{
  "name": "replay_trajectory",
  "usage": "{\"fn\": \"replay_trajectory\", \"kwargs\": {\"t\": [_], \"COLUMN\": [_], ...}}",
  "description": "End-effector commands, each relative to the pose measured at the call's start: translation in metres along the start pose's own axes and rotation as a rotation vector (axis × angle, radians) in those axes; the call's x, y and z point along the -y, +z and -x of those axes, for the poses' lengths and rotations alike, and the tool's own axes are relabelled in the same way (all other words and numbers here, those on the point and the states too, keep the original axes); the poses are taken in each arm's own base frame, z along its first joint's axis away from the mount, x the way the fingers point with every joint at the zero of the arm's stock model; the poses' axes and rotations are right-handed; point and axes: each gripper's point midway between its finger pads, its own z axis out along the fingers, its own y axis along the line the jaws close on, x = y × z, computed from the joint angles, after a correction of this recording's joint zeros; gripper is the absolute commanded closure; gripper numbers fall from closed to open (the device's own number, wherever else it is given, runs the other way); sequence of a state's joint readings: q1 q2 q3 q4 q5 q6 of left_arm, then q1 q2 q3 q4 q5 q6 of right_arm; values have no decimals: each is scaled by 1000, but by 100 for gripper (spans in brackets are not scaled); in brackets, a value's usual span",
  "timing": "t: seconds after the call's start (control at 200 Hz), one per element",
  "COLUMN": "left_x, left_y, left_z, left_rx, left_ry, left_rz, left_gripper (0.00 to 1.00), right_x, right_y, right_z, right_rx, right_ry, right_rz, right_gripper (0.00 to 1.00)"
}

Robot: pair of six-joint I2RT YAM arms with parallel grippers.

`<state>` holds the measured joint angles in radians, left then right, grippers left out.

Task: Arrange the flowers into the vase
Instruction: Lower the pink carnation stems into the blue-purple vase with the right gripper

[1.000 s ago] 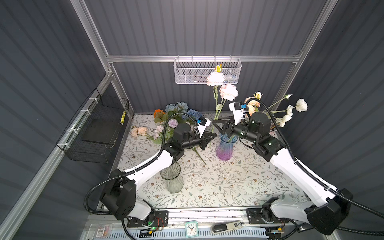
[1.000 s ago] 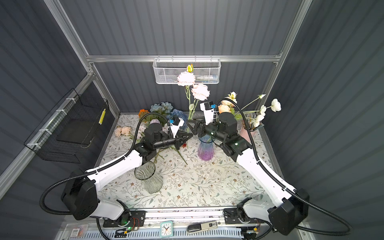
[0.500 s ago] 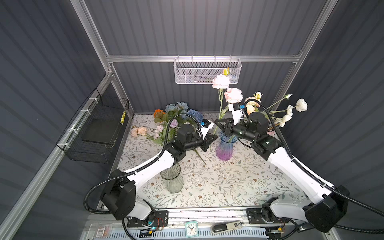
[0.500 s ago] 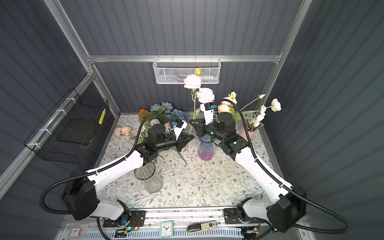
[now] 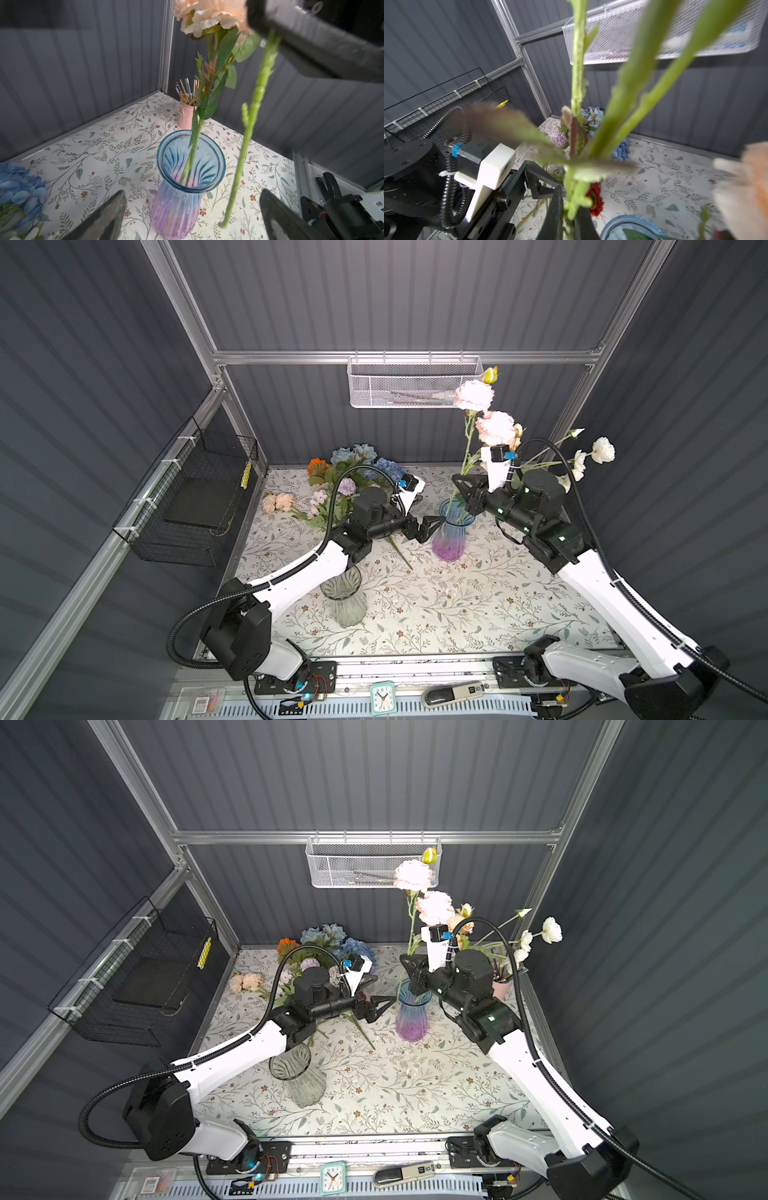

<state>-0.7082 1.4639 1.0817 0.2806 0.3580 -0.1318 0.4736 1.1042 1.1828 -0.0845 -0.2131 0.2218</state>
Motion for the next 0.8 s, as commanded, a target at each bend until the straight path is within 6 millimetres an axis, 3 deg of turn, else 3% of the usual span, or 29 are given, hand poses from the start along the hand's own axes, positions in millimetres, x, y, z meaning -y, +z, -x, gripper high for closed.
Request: {"fn": "replay_trajectory", "kwargs": {"t": [0.0,0.18,0.33,0.56,0.58,0.645,0.795], "left_x": [-25,-60,-70,-86,-87,-94,-130], "left_y": [-13,-28,-27,-26,-27,-31,-52], "left_z": [21,19,14,8,8,7,0], "left_rx": [82,132,122,93,93,89,51], "left_ry": [-53,-155,-182,-188,-183,-173,-198], "left_rz": [94,191,220,293,301,341,566], "left_gripper": [0,0,0,0,0,0,0], "right_x": [4,15,29,50,54,61,76], "right_y": [-21,-28,-19,10,20,28,40], "right_z": [40,53,40,-17,-32,-55,-104], "right_rx": [104,157,178,82,41,-13,-149], "right_ry": [-113,-186,-228,-204,-192,-161,-118], "right_rz": [-78,-161,-214,-231,-232,-238,-269], "right_gripper": [100,100,100,100,100,100,100]}}
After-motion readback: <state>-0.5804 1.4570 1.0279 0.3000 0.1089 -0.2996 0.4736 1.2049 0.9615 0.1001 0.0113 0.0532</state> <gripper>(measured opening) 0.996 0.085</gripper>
